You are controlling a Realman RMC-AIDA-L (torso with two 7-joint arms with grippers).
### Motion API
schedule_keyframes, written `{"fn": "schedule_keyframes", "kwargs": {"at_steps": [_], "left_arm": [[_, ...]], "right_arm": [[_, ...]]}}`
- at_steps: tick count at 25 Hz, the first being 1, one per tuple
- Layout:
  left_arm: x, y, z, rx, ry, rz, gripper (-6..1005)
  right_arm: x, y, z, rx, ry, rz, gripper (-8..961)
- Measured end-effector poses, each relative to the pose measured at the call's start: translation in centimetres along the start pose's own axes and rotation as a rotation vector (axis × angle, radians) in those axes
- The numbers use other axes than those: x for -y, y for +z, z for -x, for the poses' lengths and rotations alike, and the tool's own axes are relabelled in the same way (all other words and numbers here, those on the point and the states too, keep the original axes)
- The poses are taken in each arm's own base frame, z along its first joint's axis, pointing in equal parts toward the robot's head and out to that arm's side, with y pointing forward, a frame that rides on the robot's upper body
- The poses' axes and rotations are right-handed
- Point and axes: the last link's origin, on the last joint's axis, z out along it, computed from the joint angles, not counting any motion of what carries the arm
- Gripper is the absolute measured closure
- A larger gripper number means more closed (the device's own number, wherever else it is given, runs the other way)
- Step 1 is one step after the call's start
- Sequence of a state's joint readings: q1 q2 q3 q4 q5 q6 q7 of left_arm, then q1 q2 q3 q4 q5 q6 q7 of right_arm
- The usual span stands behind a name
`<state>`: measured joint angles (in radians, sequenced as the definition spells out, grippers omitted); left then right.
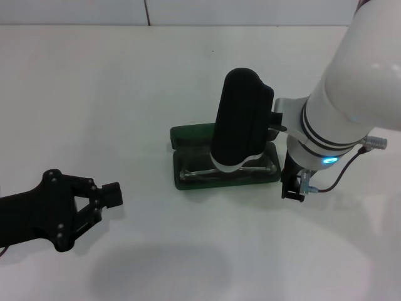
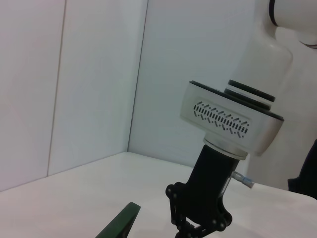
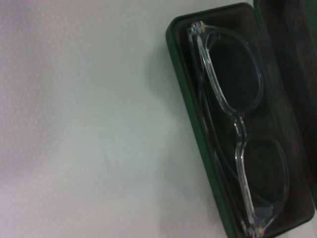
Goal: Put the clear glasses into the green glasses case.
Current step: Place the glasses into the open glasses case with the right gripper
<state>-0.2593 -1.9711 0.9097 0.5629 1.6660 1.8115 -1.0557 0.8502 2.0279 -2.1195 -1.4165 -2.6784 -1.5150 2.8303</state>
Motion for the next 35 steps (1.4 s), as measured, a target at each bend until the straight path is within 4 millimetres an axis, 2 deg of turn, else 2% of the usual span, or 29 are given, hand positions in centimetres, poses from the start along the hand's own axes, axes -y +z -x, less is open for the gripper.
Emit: {"fn": "schedule_keyframes", "kwargs": {"at_steps": [35], "left_arm": [[0.15, 0.09, -0.16, -0.003, 0.007, 0.0, 938]], "right_arm": [[1.01, 1.01, 0.42, 0.027, -0.02, -0.041, 954]]}}
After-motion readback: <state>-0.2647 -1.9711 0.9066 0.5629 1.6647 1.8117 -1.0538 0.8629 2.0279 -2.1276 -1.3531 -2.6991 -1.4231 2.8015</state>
